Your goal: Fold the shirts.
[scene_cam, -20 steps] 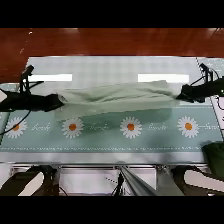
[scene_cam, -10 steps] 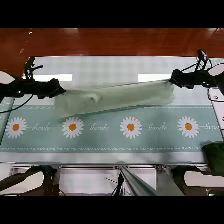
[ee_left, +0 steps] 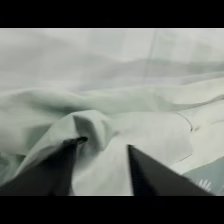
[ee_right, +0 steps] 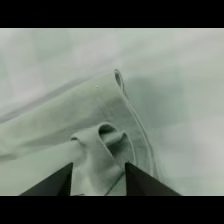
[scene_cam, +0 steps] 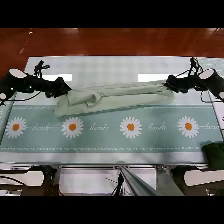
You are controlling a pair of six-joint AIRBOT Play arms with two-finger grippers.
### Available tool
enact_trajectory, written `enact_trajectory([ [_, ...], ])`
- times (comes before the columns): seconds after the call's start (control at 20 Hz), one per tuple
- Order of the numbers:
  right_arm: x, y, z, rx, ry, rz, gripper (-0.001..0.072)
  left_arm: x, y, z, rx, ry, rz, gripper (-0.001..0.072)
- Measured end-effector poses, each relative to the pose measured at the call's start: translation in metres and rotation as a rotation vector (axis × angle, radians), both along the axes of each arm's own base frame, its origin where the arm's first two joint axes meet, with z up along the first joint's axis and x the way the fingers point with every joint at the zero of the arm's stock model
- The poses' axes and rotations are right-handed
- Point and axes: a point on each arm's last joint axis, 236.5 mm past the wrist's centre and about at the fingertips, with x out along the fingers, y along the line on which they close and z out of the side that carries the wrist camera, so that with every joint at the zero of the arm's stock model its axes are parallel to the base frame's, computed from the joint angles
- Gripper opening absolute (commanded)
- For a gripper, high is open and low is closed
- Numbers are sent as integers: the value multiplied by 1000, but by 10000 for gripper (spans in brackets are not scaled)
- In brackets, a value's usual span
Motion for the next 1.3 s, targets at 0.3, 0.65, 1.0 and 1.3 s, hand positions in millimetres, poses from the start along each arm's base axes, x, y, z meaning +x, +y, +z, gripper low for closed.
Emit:
enact_trajectory([
  [0.3, -11, -63, 32, -144, -46, -30, 612, -24, 28, 9, -69, 94, -13, 558],
  [0.65, -34, -54, -5, 32, 107, -61, 618, -44, 22, 42, -91, 69, -109, 553],
  [1.0, 0, 22, -28, 239, 68, -58, 49, -51, 1, 78, -79, -25, -185, 553],
  [1.3, 12, 48, 17, 239, -55, 17, 24, -53, -14, 88, -94, -49, -215, 18],
])
